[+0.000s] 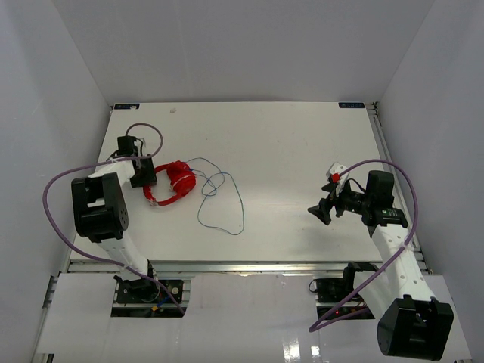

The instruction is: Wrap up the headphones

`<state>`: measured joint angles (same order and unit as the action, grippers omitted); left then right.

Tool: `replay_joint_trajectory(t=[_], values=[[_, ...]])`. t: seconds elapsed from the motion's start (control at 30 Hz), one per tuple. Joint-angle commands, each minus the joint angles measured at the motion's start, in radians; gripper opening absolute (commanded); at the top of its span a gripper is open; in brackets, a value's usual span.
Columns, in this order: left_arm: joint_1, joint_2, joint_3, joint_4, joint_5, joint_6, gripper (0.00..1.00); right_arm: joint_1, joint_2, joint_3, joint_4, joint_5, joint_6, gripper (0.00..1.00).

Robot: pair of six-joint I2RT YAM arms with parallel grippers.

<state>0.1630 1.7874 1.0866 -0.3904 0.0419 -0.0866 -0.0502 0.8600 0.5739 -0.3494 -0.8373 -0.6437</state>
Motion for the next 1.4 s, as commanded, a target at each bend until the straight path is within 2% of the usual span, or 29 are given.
replay_joint_trajectory(t=[0.0, 0.3, 0.6, 0.77, 1.03, 1.1, 1.17, 1.37], values=[[-0.013, 0.042, -0.069, -0.019, 0.050, 0.121, 0.52, 0.004, 0.003, 0.023, 0.012, -0.005, -0.010, 0.96], [-0.013, 0.047, -0.116, -0.013, -0.041, 0.129, 0.44, 0.005, -0.003, 0.023, 0.012, -0.001, -0.011, 0.96], [-0.021, 0.013, -0.091, -0.074, -0.155, 0.108, 0.47, 0.004, -0.007, 0.026, 0.012, -0.002, -0.010, 0.96], [-0.033, 0.008, -0.101, -0.097, -0.193, 0.102, 0.44, 0.004, -0.014, 0.026, 0.012, -0.003, -0.008, 0.96], [-0.063, 0.028, -0.109, -0.122, -0.238, 0.099, 0.23, 0.004, -0.021, 0.026, 0.012, 0.007, -0.010, 0.96], [-0.065, 0.024, -0.106, -0.122, -0.230, 0.096, 0.14, 0.004, -0.021, 0.026, 0.012, 0.009, -0.011, 0.96], [-0.066, 0.008, -0.088, -0.133, -0.192, 0.074, 0.00, 0.004, -0.022, 0.024, 0.012, 0.010, -0.011, 0.96], [-0.066, -0.154, -0.038, -0.135, -0.003, -0.043, 0.00, 0.004, -0.023, 0.016, -0.001, -0.027, -0.043, 0.96]])
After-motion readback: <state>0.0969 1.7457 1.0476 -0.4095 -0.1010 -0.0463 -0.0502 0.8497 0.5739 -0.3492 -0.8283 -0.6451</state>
